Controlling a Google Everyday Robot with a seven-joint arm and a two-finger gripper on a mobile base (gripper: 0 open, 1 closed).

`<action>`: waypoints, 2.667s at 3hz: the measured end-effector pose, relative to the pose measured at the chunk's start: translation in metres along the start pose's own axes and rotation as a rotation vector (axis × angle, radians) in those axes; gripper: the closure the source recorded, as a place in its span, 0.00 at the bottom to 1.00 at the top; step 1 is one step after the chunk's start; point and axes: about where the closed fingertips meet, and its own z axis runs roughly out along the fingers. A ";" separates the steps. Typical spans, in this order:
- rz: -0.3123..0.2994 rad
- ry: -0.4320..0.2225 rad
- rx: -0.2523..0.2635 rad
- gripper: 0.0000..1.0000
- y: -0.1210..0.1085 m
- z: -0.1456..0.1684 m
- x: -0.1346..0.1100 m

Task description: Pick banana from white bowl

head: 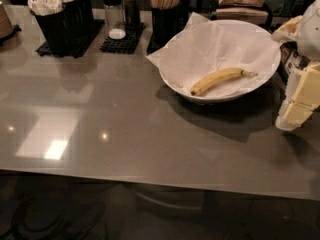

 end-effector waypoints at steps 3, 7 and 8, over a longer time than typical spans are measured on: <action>-0.279 -0.310 0.014 0.00 -0.040 0.001 -0.088; -0.310 -0.413 -0.052 0.00 -0.091 0.071 -0.082; -0.285 -0.414 -0.065 0.00 -0.141 0.112 -0.059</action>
Offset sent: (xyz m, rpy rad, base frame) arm 0.0725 0.1253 0.0435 0.2891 -0.1484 0.5659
